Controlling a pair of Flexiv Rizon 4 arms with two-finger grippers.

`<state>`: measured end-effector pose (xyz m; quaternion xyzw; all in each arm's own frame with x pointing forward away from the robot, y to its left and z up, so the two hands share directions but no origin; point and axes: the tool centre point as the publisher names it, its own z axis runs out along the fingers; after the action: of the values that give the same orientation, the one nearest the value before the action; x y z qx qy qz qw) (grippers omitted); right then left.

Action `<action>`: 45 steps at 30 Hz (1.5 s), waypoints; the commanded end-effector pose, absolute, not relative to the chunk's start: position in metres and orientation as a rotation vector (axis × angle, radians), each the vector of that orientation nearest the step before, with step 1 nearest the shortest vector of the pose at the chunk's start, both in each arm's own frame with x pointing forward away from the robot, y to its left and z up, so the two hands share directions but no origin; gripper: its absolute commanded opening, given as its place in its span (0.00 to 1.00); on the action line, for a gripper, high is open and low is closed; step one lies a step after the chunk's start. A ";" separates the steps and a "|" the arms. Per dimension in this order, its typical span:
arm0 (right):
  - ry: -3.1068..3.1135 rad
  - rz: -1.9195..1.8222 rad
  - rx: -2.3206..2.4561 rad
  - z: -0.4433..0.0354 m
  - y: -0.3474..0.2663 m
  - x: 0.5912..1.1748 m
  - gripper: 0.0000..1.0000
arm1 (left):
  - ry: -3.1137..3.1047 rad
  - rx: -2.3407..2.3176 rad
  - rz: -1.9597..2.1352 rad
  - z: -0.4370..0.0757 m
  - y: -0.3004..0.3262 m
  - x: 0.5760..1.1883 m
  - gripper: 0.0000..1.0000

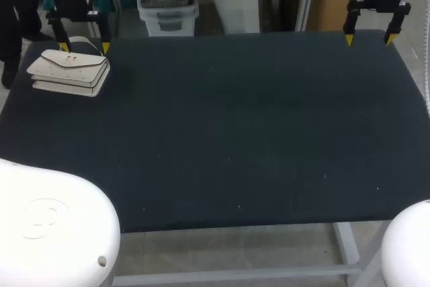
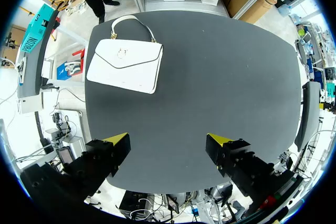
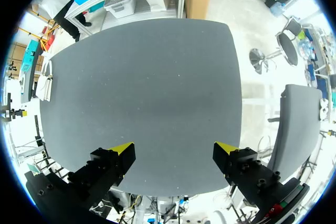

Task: Pick up the bag, open it, inspect its contents, close it, and place it on the opposite side

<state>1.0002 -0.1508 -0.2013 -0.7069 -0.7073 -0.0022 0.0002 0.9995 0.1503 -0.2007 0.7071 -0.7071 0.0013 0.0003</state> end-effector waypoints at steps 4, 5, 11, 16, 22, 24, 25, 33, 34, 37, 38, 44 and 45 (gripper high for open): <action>-2.222 -0.004 -2.221 -0.201 -0.150 1.000 1.00 | -2.221 2.221 0.002 -0.200 0.150 1.000 1.00; -2.222 -0.004 -2.221 -0.201 -0.150 1.000 1.00 | -2.221 2.221 0.002 -0.200 0.150 1.000 1.00; -2.222 -0.004 -2.221 -0.201 -0.150 1.000 1.00 | -2.221 2.221 0.002 -0.200 0.150 1.000 1.00; -2.222 -0.004 -2.221 -0.201 -0.150 1.000 1.00 | -2.221 2.221 0.002 -0.200 0.150 1.000 1.00; -2.222 -0.004 -2.221 -0.201 -0.150 1.000 1.00 | -2.206 2.168 -0.043 -0.204 0.153 1.006 1.00; -2.206 -0.013 -2.193 -0.202 -0.151 1.000 1.00 | -2.179 2.137 -0.039 -0.205 0.160 1.011 1.00; -2.201 -0.018 -2.179 -0.202 -0.151 0.999 1.00 | -2.160 2.112 -0.031 -0.203 0.164 1.014 1.00; -2.505 0.011 -1.726 -0.214 -0.138 0.979 1.00 | -2.032 1.939 0.033 -0.201 0.217 1.040 1.00; -2.544 0.036 -1.684 -0.216 -0.136 0.977 1.00 | -2.016 1.921 0.045 -0.202 0.224 1.044 1.00; -2.663 0.067 -1.478 -0.221 -0.134 0.967 1.00 | -1.983 1.869 0.058 -0.206 0.241 1.051 1.00; -2.712 0.067 -1.377 -0.222 -0.135 0.962 1.00 | -1.974 1.839 0.071 -0.208 0.248 1.054 1.00; -2.806 0.014 -1.093 -0.225 -0.146 0.951 1.00 | -1.943 1.748 0.143 -0.216 0.271 1.062 1.00; -2.806 0.014 -1.093 -0.225 -0.146 0.951 1.00 | -1.948 1.714 0.155 -0.216 0.275 1.063 1.00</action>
<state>0.9550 -0.1410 -0.2240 -0.4710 -0.8805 0.0180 0.0513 1.0531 0.2617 -0.2120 0.6627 -0.7294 0.0545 0.1609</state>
